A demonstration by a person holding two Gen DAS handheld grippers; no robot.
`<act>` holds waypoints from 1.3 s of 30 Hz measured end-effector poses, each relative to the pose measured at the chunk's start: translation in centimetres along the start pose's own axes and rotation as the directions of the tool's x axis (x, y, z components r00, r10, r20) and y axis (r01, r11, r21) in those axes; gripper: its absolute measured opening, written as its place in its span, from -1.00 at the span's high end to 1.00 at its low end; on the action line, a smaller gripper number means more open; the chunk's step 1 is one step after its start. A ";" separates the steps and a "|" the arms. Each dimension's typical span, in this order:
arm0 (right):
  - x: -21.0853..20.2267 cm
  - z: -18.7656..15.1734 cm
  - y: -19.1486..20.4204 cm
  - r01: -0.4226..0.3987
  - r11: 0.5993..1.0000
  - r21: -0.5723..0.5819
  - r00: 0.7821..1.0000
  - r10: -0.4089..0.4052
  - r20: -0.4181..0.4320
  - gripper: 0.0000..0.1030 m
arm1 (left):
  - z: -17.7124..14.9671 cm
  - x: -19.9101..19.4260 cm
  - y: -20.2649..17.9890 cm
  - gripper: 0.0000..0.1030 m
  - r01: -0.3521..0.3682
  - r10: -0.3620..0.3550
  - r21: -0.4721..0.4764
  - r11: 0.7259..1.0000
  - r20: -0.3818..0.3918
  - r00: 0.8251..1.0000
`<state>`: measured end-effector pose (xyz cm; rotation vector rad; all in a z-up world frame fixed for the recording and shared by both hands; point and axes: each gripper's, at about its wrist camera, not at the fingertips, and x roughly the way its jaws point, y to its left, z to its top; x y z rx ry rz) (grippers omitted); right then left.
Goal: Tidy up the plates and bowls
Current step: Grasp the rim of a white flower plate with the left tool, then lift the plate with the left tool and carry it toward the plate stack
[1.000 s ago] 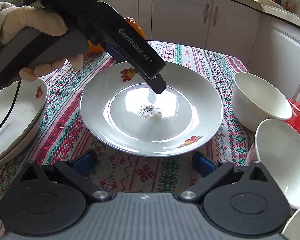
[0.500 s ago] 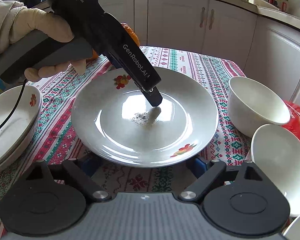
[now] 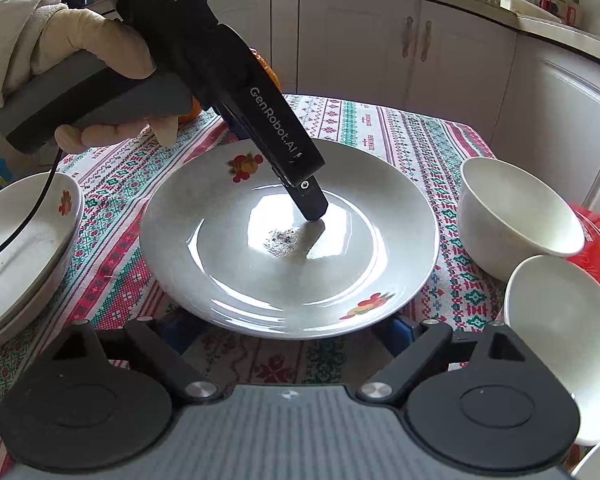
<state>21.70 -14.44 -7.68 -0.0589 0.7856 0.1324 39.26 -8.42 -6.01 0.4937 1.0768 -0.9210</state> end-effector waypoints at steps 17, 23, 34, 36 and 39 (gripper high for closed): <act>-1.3 -0.2 0.9 -0.014 0.997 -0.069 1.000 0.013 -0.018 -0.80 | -2.3 -1.8 -0.4 -0.52 0.002 -0.002 -0.038 0.999 0.015 1.000; -2.5 -0.1 1.5 -0.013 0.994 -0.107 1.000 0.013 -0.001 -0.80 | -3.0 -3.4 -0.7 -0.52 -0.002 0.004 -0.055 0.998 0.042 0.999; -5.1 0.3 2.8 -0.045 0.985 -0.168 0.998 0.050 0.028 -0.80 | -5.0 -7.4 -1.7 -0.52 -0.030 0.039 -0.097 0.995 0.093 0.995; -5.6 0.4 3.1 -0.056 0.982 -0.182 0.997 0.063 0.033 -0.80 | -5.7 -8.4 -1.8 -0.52 -0.039 0.050 -0.113 0.993 0.102 0.993; -6.4 0.4 3.7 -0.079 0.977 -0.196 0.995 0.089 0.039 -0.80 | -6.9 -9.7 -2.1 -0.52 -0.057 0.072 -0.131 0.990 0.115 0.991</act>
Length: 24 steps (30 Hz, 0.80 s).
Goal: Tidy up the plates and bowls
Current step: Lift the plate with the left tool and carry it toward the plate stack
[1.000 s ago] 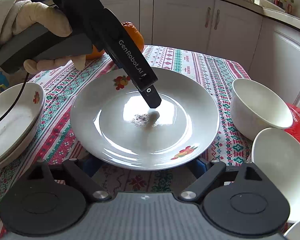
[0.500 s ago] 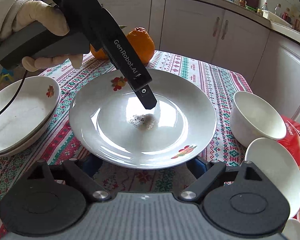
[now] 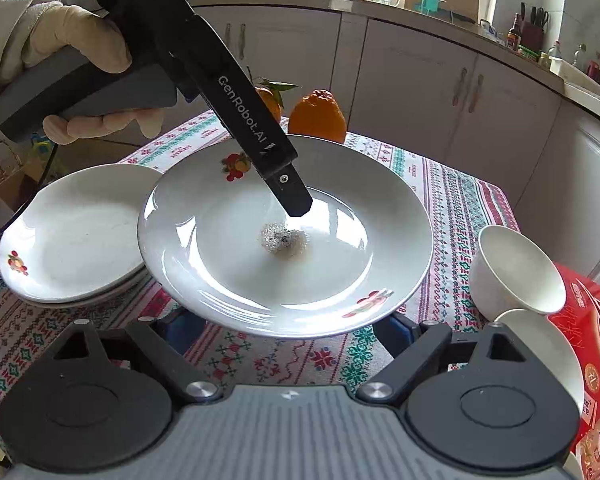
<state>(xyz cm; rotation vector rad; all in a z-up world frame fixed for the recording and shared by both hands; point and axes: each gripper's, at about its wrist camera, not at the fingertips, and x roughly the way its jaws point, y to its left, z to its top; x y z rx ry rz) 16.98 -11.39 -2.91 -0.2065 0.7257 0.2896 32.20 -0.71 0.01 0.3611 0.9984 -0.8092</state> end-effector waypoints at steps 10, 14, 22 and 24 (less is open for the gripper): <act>-1.3 0.5 3.1 -0.076 0.995 -0.070 0.997 0.078 0.021 -0.80 | -4.1 -3.9 0.9 -0.52 -0.043 0.046 -0.088 0.995 0.035 0.998; -1.6 0.7 4.3 -0.098 0.990 -0.098 0.995 0.100 0.021 -0.80 | -6.0 -5.0 1.4 -0.52 -0.055 0.061 -0.126 0.991 0.045 0.997; -1.2 0.9 6.4 -0.146 0.979 -0.144 0.989 0.148 0.004 -0.80 | -9.5 -6.6 2.4 -0.52 -0.072 0.084 -0.199 0.977 0.052 0.995; -1.1 0.9 6.9 -0.153 0.977 -0.151 0.988 0.154 -0.002 -0.80 | -10.1 -6.7 2.7 -0.52 -0.074 0.086 -0.211 0.975 0.051 0.995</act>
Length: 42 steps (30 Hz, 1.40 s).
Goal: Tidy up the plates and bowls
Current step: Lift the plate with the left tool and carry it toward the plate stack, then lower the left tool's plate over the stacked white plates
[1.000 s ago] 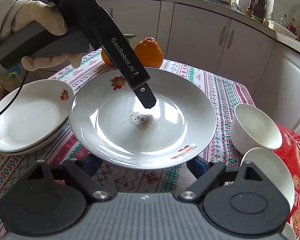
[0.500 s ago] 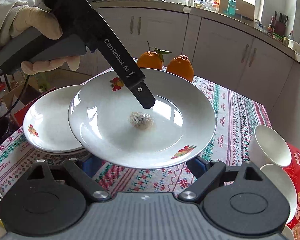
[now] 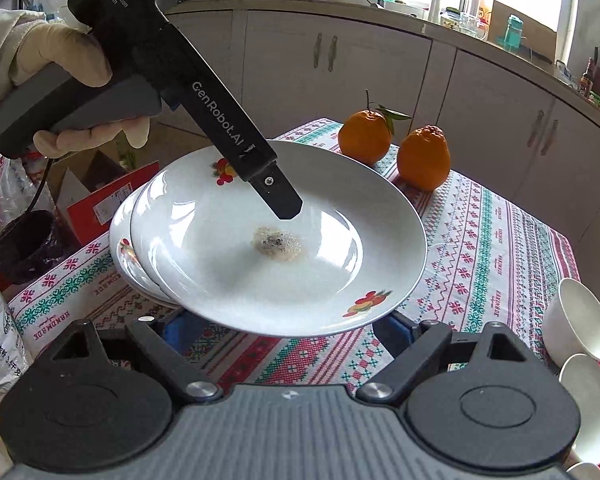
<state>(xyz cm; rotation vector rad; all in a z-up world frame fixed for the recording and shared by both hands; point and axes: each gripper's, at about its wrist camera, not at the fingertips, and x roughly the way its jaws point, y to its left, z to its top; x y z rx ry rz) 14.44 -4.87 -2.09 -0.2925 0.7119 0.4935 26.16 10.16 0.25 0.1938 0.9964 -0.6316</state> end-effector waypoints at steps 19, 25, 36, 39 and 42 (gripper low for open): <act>0.6 0.5 2.3 0.001 0.997 -0.079 0.999 -0.004 -0.040 -0.80 | -3.2 0.6 2.4 -0.53 0.030 -0.029 -0.087 0.996 0.010 1.000; 0.8 0.7 2.5 0.006 0.995 -0.097 0.999 -0.010 -0.046 -0.80 | -3.5 0.9 2.8 -0.53 0.035 -0.034 -0.097 0.995 0.011 0.999; 1.0 1.1 3.0 0.007 0.994 -0.113 0.998 -0.013 -0.055 -0.80 | -3.9 1.1 3.5 -0.53 0.046 -0.045 -0.114 0.992 0.011 0.999; 1.0 1.1 3.1 0.006 0.993 -0.116 0.998 -0.012 -0.056 -0.80 | -3.9 1.3 3.8 -0.53 0.051 -0.051 -0.123 0.991 0.007 0.999; 1.0 1.2 3.2 0.004 0.993 -0.117 0.998 -0.010 -0.057 -0.80 | -4.0 1.4 4.0 -0.53 0.050 -0.050 -0.126 0.991 0.007 0.999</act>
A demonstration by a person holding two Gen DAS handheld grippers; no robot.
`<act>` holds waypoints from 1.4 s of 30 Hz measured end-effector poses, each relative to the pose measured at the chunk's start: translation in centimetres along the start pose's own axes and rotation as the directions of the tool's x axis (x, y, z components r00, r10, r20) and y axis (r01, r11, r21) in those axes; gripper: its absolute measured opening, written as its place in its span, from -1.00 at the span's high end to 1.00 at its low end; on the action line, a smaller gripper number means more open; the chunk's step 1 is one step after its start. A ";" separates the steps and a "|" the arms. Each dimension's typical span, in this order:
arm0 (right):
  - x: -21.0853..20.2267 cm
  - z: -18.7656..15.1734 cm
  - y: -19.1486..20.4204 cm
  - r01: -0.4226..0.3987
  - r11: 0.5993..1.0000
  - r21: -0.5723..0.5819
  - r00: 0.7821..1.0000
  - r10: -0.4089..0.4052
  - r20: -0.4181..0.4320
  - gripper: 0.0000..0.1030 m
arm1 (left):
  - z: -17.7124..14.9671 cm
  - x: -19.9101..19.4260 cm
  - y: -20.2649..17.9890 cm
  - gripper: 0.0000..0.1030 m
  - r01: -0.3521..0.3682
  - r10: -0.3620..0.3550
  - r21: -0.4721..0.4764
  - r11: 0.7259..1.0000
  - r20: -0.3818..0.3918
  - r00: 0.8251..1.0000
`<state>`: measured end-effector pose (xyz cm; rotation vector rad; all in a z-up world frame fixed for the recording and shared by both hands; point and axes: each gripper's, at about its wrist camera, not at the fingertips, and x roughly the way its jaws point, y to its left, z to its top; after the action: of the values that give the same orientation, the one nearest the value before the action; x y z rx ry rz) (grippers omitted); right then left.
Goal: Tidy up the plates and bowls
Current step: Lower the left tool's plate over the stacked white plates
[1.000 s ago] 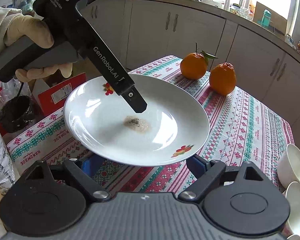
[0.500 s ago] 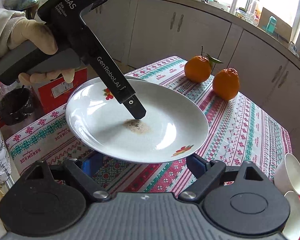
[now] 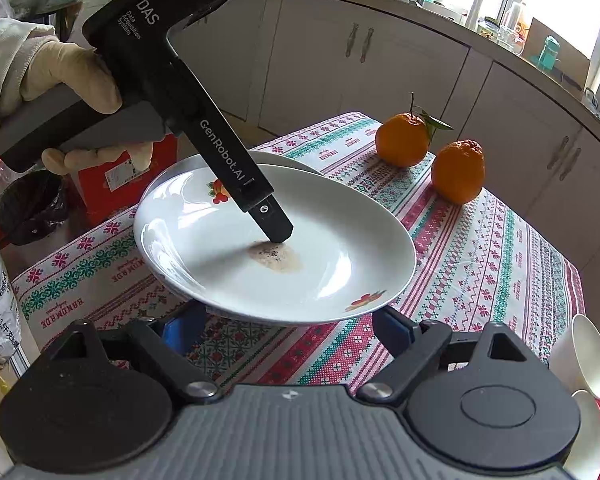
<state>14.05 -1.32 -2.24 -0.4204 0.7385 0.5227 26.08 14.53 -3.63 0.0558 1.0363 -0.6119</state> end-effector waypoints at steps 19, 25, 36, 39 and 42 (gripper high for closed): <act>0.4 0.1 0.0 -0.022 1.000 -0.003 1.000 0.022 -0.006 -0.80 | 0.1 0.1 0.2 -0.54 -0.026 0.027 0.037 0.999 -0.017 0.999; 0.3 0.0 -0.2 -0.035 0.999 0.011 0.999 0.035 0.005 -0.80 | 0.4 0.2 0.2 -0.56 -0.029 0.031 0.049 0.998 -0.029 0.999; -0.4 -0.2 -0.3 -0.057 0.998 0.021 0.998 0.056 0.041 -0.80 | 0.8 0.7 -0.4 -0.64 -0.049 0.053 0.089 0.995 -0.042 0.998; -0.4 -0.3 -0.3 -0.060 0.998 0.025 0.997 0.059 0.044 -0.80 | 0.9 0.7 -0.5 -0.65 -0.054 0.059 0.098 0.994 -0.046 0.997; -0.5 -0.3 -0.4 -0.064 0.998 0.028 0.997 0.063 0.049 -0.80 | 1.1 0.7 -0.7 -0.65 -0.063 0.069 0.115 0.991 -0.049 0.996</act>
<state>13.83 -1.96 -2.06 -0.3565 0.7143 0.5792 26.91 13.28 -3.48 0.2059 1.0462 -0.6111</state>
